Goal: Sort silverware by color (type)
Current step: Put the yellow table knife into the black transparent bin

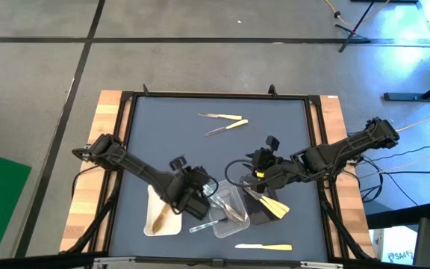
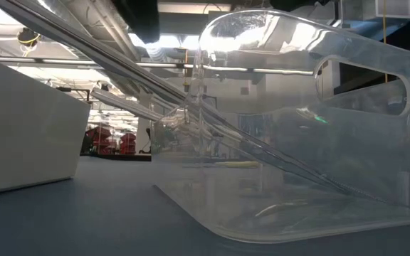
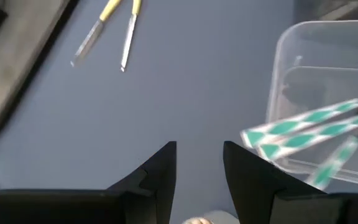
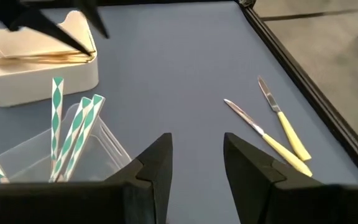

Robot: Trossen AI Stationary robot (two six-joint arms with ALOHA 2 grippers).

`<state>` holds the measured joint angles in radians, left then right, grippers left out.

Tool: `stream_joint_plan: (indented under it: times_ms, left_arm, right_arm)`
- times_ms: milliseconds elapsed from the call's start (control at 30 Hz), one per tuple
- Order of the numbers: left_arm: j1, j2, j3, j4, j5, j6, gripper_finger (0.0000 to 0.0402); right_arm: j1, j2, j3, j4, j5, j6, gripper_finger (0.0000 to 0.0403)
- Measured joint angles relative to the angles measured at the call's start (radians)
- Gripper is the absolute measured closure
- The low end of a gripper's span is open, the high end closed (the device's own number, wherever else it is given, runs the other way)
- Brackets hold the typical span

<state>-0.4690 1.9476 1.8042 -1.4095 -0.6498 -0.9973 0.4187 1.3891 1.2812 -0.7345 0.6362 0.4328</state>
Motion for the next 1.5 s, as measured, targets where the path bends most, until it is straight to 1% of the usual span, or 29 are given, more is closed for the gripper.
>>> stream_joint_plan:
  times_ms: [100, 233, 367, 533, 633, 800, 933, 1033, 1133, 1333, 1500]
  left_arm:
    - [0.034, -0.003, 0.0, 0.009, -0.004, 0.085, 0.0276]
    - [0.084, -0.024, 0.0, 0.028, -0.018, 0.21, 0.0276]
    - [0.135, -0.074, 0.0, 0.04, -0.027, 0.325, 0.0276]
    - [0.196, -0.156, 0.0, 0.041, -0.037, 0.468, 0.0276]
    - [0.235, -0.208, -0.004, 0.044, -0.037, 0.541, 0.0276]
    - [0.3, -0.324, -0.05, 0.067, -0.035, 0.614, 0.0276]
    - [0.34, -0.44, -0.178, 0.173, -0.013, 0.657, 0.0276]
    - [0.363, -0.534, -0.311, 0.295, 0.037, 0.683, 0.0276]
    - [0.379, -0.627, -0.458, 0.43, 0.078, 0.698, 0.0276]
    - [0.386, -0.77, -0.729, 0.675, 0.092, 0.704, 0.0276]
    - [0.386, -0.818, -0.911, 0.886, 0.119, 0.696, 0.0276]
  right_arm:
    - [-0.016, 0.0, 0.0, 0.0, -0.003, -0.028, 0.0271]
    - [-0.073, 0.0, 0.0, 0.001, -0.062, -0.076, 0.0272]
    - [-0.151, 0.0, 0.0, 0.003, -0.111, -0.128, 0.0272]
    - [-0.25, 0.0, 0.0, 0.004, -0.122, -0.217, 0.0272]
    - [-0.314, 0.0, 0.0, 0.006, -0.181, -0.276, 0.0272]
    - [-0.435, 0.0, 0.0, 0.013, -0.324, -0.375, 0.0272]
    - [-0.517, 0.002, 0.0, 0.039, -0.448, -0.493, 0.0272]
    - [-0.571, 0.004, 0.0, 0.049, -0.532, -0.577, 0.0272]
    - [-0.62, 0.015, 0.0, 0.063, -0.592, -0.627, 0.0272]
    - [-0.71, 0.081, 0.0, 0.091, -0.665, -0.695, 0.0272]
    - [-0.775, 0.159, 0.0, 0.091, -0.7, -0.712, 0.0272]
